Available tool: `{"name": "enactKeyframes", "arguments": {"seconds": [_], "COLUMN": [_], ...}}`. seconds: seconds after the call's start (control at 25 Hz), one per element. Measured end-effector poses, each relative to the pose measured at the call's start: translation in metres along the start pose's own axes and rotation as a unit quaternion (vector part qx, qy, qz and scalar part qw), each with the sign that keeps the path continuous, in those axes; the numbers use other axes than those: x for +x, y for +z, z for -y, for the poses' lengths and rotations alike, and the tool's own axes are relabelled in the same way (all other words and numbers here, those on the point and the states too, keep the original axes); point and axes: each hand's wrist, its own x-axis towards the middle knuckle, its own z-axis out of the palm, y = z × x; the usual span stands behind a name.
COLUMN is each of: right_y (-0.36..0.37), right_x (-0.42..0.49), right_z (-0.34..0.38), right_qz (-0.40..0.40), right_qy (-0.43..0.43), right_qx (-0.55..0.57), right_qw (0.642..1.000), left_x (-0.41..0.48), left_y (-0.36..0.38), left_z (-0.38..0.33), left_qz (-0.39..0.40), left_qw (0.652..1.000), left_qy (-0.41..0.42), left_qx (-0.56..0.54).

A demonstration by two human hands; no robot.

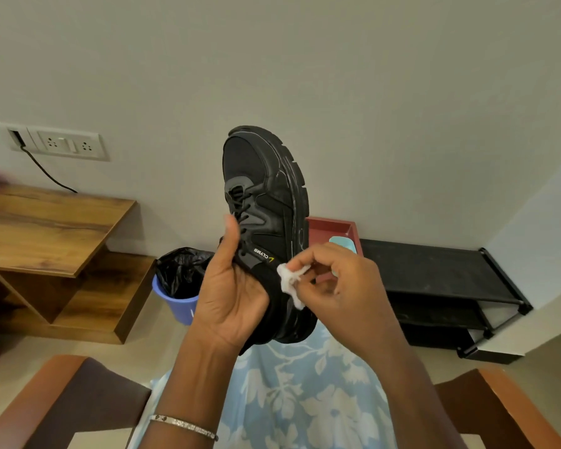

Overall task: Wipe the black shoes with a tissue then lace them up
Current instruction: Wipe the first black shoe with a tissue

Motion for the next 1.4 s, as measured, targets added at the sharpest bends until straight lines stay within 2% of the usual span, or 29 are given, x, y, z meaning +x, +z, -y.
{"name": "enactKeyframes", "arguments": {"seconds": [0.08,0.16,0.24,0.36,0.44,0.52,0.64,0.72,0.8,0.92,1.0,1.08,1.2,1.24,1.32,1.4], "right_y": [0.004,0.003,-0.003,-0.014,-0.020,-0.021,-0.014,-0.006,-0.004,-0.020,-0.028,-0.027,-0.015,-0.012,-0.013,-0.022], "right_x": [0.013,0.022,0.017,-0.001,-0.002,0.010,0.030,0.033,0.020,-0.005,-0.005,0.009,0.028,0.030,0.022,0.008], "right_z": [-0.005,-0.009,-0.012,-0.009,-0.009,-0.009,-0.005,-0.007,-0.012,-0.015,-0.015,-0.013,-0.011,-0.014,-0.020,-0.026], "right_qz": [-0.090,-0.147,-0.114,0.050,0.105,0.069,-0.067,-0.114,-0.070,0.078,0.127,0.079,-0.071,-0.092,-0.053,0.031], "right_qy": [-0.016,-0.028,-0.047,-0.034,-0.020,-0.022,-0.047,-0.081,-0.100,-0.034,-0.002,-0.007,-0.034,-0.044,-0.039,-0.010], "right_qx": [-0.016,-0.030,-0.011,-0.026,-0.063,-0.068,-0.036,-0.033,-0.039,-0.046,-0.055,-0.044,-0.005,0.000,0.011,0.006], "right_qw": [0.996,0.988,0.992,0.998,0.992,0.995,0.996,0.990,0.992,0.995,0.990,0.996,0.997,0.995,0.998,0.999], "left_x": [-0.005,-0.008,-0.008,-0.006,-0.006,-0.006,-0.007,-0.009,-0.010,-0.012,-0.011,-0.010,-0.009,-0.008,-0.008,-0.009], "left_y": [0.008,0.013,0.014,0.013,0.014,0.015,0.016,0.021,0.018,0.016,0.015,0.016,0.014,0.013,0.010,0.010], "left_z": [0.005,0.007,0.004,-0.003,-0.002,0.001,0.005,0.004,0.001,-0.004,-0.004,-0.001,0.004,0.005,0.002,-0.001], "left_qz": [0.030,0.012,-0.011,-0.037,-0.041,-0.042,-0.045,-0.043,-0.052,-0.068,-0.070,-0.066,-0.058,-0.059,-0.063,-0.068], "left_qw": [0.999,0.999,0.999,0.998,0.998,0.998,0.997,0.997,0.998,0.997,0.997,0.997,0.997,0.997,0.997,0.997], "left_qy": [-0.025,-0.021,-0.020,-0.024,-0.029,-0.035,-0.046,-0.047,-0.031,-0.020,-0.030,-0.041,-0.051,-0.049,-0.042,-0.029], "left_qx": [0.037,0.049,0.039,0.047,0.044,0.030,0.032,0.034,0.025,0.027,0.028,0.024,0.012,0.005,-0.008,0.000]}}
